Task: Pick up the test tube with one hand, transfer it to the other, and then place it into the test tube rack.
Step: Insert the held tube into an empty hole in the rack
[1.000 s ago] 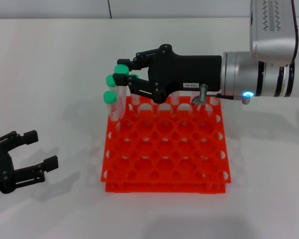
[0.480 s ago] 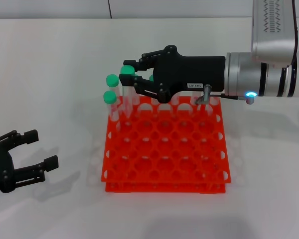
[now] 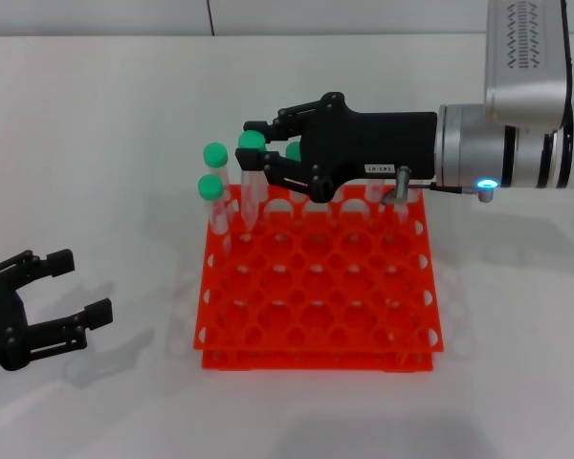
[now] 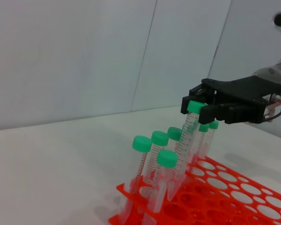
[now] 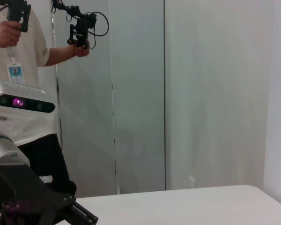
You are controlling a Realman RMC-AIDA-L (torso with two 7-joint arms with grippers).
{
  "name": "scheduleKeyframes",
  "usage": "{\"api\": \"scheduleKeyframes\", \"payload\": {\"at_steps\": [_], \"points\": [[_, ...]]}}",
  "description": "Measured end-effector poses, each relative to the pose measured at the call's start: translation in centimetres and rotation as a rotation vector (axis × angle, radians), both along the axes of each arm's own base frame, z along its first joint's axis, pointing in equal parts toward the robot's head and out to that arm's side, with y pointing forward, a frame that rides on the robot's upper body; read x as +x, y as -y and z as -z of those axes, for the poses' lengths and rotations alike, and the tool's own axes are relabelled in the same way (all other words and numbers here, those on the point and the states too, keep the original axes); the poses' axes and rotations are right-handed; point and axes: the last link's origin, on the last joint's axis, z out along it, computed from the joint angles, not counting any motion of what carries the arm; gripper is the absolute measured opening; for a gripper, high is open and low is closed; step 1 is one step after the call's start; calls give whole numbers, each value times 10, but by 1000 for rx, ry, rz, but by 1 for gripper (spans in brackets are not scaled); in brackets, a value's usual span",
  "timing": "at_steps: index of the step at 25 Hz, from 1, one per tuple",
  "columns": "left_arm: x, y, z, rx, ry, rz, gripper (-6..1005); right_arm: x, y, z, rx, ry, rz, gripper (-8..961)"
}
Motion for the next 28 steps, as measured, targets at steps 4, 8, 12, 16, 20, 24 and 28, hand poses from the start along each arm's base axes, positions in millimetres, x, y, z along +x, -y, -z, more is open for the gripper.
{"api": "scheduleKeyframes", "payload": {"at_steps": [4, 8, 12, 16, 20, 24, 28], "points": [[0, 0, 0, 0, 0, 1, 893, 3, 0, 0, 3, 7, 5, 253], [1, 0, 0, -1, 1, 3, 893, 5, 1, -1, 6, 12, 6, 253], [1, 0, 0, -2, 3, 4, 893, 5, 1, -1, 5, 12, 6, 253], [1, 0, 1, -4, 5, 5, 893, 6, 2, -2, 2, 8, 5, 253], [1, 0, 1, -4, 4, 5, 893, 6, 2, -4, 4, 0, 7, 253], [1, 0, 1, -5, 4, 5, 893, 5, 1, -5, 6, -4, 4, 253], [1, 0, 0, -5, 3, 5, 893, 5, 1, -5, 6, -5, 4, 253]]}}
